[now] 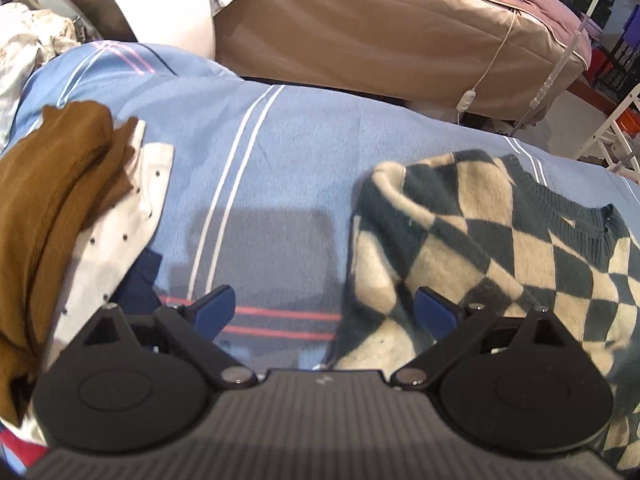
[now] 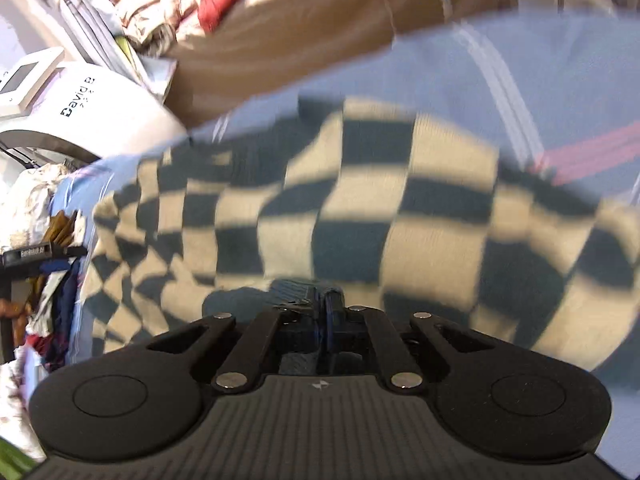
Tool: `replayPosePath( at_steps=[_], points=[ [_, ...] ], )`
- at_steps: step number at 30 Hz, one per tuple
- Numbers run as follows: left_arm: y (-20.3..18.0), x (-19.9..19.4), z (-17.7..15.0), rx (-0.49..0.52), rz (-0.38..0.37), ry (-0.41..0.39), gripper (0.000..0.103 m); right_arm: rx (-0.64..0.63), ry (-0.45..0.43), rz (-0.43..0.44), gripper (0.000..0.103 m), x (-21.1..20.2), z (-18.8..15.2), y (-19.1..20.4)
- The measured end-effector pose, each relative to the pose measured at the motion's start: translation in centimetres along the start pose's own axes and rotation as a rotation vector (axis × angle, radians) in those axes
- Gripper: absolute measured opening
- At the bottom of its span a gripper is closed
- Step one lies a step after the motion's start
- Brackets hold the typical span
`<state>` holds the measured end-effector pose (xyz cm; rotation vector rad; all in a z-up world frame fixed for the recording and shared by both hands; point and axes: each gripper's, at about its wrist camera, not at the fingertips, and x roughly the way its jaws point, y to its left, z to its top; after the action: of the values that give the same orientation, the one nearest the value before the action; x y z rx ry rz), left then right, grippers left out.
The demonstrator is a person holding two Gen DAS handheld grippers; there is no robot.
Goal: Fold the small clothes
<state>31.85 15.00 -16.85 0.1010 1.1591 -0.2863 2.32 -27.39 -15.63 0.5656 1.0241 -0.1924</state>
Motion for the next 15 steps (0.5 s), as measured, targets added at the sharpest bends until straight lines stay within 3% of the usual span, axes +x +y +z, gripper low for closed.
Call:
replayPosePath(
  at_steps=[3,4,6,7,9,10,13,15],
  points=[
    [-0.3,-0.7,-1.5,-0.003,0.015,0.006,0.098,-0.064,-0.045,-0.103,0.007,-1.3,2.5,-1.5],
    [-0.4,-1.0,-2.2,-0.005,0.019,0.014,0.098,-0.068,-0.023,-0.123,0.009,-0.9,3.0,-2.3],
    [-0.7,-1.7,-4.1,0.007,0.016,0.024,0.098,-0.037,0.074,-0.086,0.048,1.0,3.4,-3.7],
    [-0.8,-2.3,-5.1,0.015,0.025,0.022,0.098,-0.041,0.08,-0.075,0.06,1.1,3.3,-3.9],
    [-0.6,-3.7,-7.8,0.018,0.039,0.014,0.099,-0.073,0.044,-0.073,0.094,0.1,2.8,-2.8],
    [-0.3,-4.3,-9.2,0.014,0.029,0.012,0.099,-0.074,0.023,-0.047,0.102,-0.6,2.4,-2.1],
    [0.9,-6.0,-14.1,-0.03,-0.024,0.031,0.1,-0.088,0.045,0.093,0.103,-1.4,0.6,0.1],
    [1.5,-6.9,-17.6,-0.084,-0.087,0.059,0.1,-0.121,0.086,0.127,0.103,-1.6,-1.3,1.7]
  ],
)
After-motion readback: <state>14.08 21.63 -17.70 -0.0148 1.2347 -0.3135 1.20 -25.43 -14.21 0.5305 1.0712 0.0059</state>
